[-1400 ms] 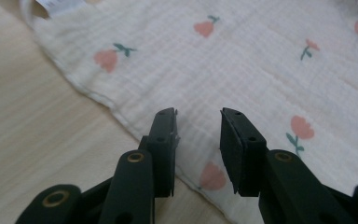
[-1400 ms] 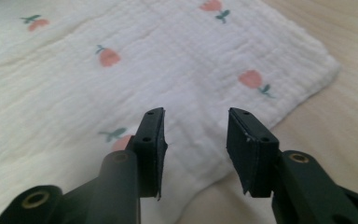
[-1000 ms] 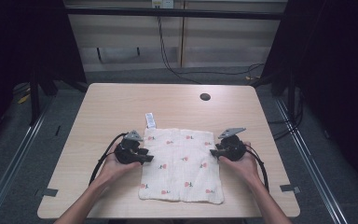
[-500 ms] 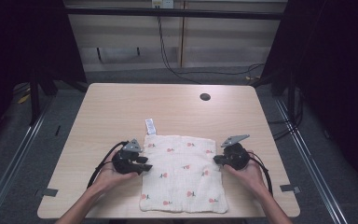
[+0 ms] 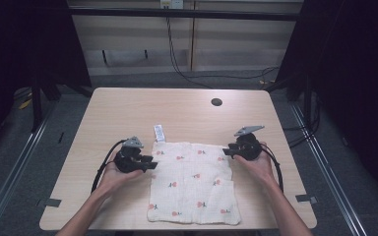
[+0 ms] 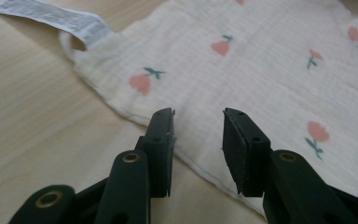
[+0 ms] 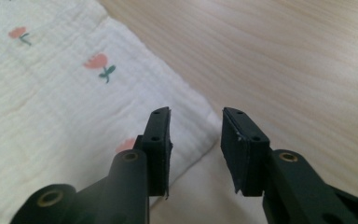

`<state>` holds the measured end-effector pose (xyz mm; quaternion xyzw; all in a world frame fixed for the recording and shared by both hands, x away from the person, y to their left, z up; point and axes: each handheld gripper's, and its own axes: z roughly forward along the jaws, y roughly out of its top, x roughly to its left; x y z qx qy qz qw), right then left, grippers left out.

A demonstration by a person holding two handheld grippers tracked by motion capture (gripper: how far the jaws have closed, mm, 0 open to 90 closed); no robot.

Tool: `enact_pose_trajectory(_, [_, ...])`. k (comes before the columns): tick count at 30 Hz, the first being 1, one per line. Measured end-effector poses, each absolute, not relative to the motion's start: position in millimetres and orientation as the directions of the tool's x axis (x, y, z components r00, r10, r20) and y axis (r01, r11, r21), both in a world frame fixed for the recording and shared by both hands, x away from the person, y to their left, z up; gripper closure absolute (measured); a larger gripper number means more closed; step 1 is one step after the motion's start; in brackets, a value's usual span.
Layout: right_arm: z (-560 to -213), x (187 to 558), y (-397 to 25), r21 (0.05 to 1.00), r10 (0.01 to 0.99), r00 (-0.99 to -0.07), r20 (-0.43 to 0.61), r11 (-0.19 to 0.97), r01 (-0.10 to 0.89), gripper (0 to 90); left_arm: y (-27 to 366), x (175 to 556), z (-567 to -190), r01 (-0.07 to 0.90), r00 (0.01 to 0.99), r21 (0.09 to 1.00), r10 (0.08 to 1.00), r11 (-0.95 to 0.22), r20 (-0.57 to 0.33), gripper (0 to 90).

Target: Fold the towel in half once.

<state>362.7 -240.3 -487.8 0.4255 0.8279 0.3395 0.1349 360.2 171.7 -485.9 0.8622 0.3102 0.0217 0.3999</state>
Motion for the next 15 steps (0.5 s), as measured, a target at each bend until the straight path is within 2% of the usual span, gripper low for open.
enact_pose_trajectory(8, [-499.3, 378.8, -231.0, 0.659, 0.794, -0.605, 0.066, 0.42, 0.624, 61.7, 176.8, 378.9, -487.0, 0.549, 0.763, 0.701, 0.616, -0.456, -0.197, 57.8])
enact_pose_trajectory(10, [-499.7, 377.7, -230.2, 0.663, 0.794, -0.605, 0.062, 0.42, 0.619, 68.1, 176.8, 384.0, -487.1, 0.566, 0.755, 0.693, 0.619, -0.447, -0.217, 55.6])
enact_pose_trajectory(15, [-499.8, 375.7, -228.1, 0.665, 0.781, -0.618, 0.091, 0.415, 0.621, 84.1, 166.4, 387.4, -485.5, 0.55, 0.746, 0.704, 0.643, -0.449, -0.173, 53.1])
